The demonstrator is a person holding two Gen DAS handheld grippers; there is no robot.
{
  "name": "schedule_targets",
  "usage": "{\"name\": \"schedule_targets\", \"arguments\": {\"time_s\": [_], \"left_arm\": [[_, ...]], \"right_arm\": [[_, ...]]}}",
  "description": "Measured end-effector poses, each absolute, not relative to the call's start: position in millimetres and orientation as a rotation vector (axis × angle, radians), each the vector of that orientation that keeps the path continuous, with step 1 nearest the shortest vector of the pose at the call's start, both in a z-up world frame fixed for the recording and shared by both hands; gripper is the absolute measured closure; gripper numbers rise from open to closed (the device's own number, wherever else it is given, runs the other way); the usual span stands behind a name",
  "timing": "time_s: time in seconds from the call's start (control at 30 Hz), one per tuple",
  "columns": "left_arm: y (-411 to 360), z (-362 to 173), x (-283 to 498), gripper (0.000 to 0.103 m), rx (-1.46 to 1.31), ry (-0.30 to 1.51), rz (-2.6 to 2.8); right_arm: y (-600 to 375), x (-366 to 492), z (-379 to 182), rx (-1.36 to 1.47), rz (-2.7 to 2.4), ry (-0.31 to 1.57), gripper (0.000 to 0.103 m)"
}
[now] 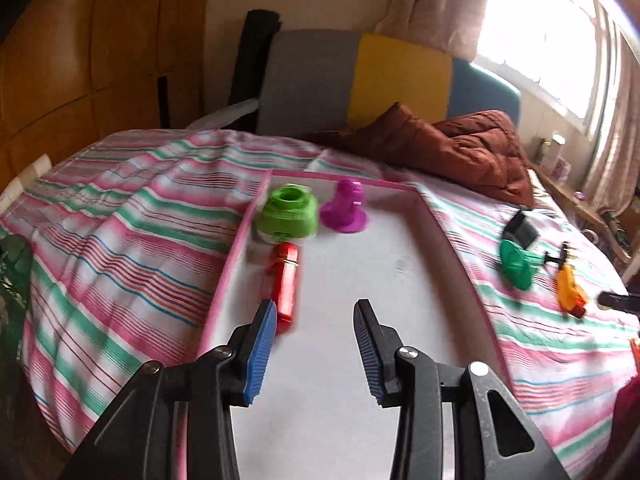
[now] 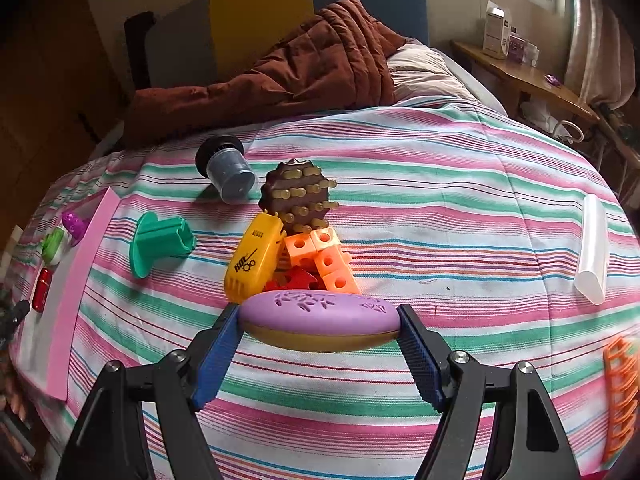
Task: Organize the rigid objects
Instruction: 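Carry the purple oval into the tray beside the magenta toy, open the right tool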
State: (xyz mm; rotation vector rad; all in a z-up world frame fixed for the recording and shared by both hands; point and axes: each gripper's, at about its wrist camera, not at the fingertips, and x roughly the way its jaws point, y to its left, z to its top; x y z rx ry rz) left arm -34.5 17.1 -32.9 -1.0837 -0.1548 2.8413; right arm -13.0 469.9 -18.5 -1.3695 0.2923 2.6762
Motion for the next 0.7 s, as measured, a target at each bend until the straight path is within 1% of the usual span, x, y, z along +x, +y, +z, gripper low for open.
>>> {"name": "schedule_targets", "arguments": {"time_s": [0.27,0.43,0.6,0.7], "left_arm": [[45,-36,-22,0.063,-1.075,-0.141,2.722],[52,-35,-19,0.063,-1.074,-0.117,2.693],[49,-35,-17,0.063,-1.071,-0.149,2.685],[46,-35,-18,0.063,-1.078,-0.166,2.684]], "right_arm": [[459,-13,-17,-1.369,2.700,0.239,0.026],[438,-17,-19,-1.419,2.722,0.162,0.026],[399,-29,-15,-1.450,2.794,0.235,0.026],[357,-45,-7,-1.469,2.875,0.185,0.026]]}}
